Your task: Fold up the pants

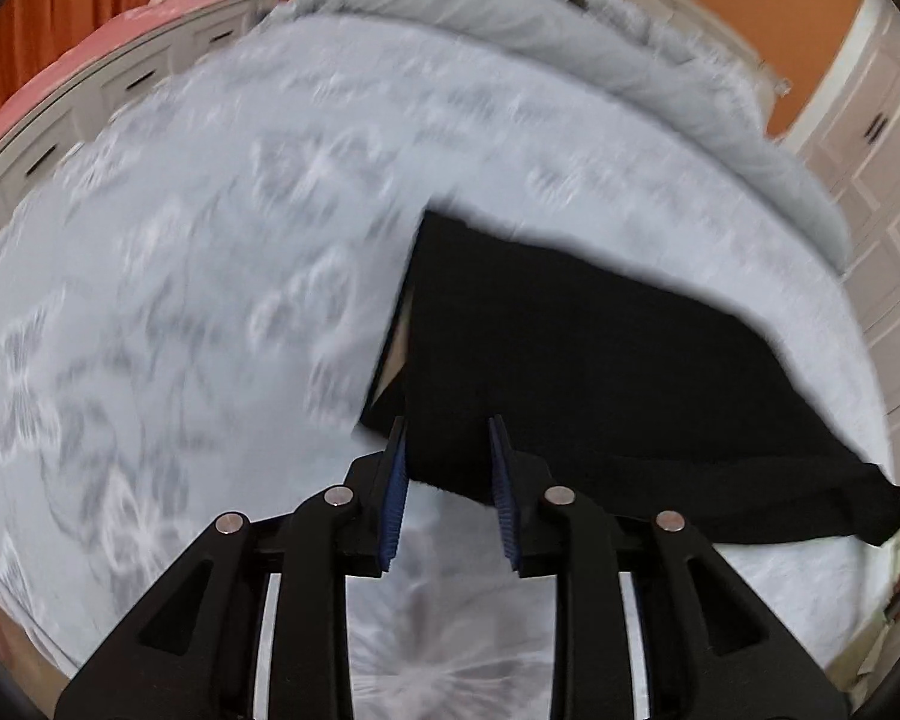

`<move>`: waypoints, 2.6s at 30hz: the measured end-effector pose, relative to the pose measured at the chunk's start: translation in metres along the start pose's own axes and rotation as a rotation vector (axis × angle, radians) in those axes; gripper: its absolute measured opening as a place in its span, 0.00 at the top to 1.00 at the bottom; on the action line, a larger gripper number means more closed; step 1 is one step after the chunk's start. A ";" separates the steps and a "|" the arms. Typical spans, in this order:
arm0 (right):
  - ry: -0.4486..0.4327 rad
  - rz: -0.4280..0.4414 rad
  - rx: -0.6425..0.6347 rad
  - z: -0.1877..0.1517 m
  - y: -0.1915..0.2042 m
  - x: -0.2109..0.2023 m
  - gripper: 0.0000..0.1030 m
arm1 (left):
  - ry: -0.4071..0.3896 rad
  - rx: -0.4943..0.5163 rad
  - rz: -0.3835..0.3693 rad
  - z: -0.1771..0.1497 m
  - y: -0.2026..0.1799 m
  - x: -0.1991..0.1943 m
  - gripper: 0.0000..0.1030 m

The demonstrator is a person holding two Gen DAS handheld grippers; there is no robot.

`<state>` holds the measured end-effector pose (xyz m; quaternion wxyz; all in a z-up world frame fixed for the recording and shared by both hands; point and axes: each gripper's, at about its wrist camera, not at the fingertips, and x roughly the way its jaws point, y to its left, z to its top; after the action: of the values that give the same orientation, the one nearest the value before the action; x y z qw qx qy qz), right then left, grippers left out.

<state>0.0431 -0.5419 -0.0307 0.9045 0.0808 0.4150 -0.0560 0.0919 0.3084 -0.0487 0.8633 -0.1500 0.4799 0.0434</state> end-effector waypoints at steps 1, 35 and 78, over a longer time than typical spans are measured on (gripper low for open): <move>0.017 -0.012 0.009 -0.010 -0.001 0.005 0.84 | 0.016 -0.004 0.017 -0.009 0.004 0.009 0.72; 0.196 0.253 0.489 0.011 0.113 0.084 0.96 | 0.056 -0.452 -0.035 -0.025 0.001 0.036 0.40; -0.292 -0.058 0.291 0.039 0.051 -0.007 0.93 | -0.053 -0.238 0.203 -0.024 -0.074 0.018 0.27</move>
<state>0.0760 -0.4988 0.0048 0.9319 0.1896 0.2691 -0.1523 0.0983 0.2296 -0.0599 0.8430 -0.2007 0.4611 0.1910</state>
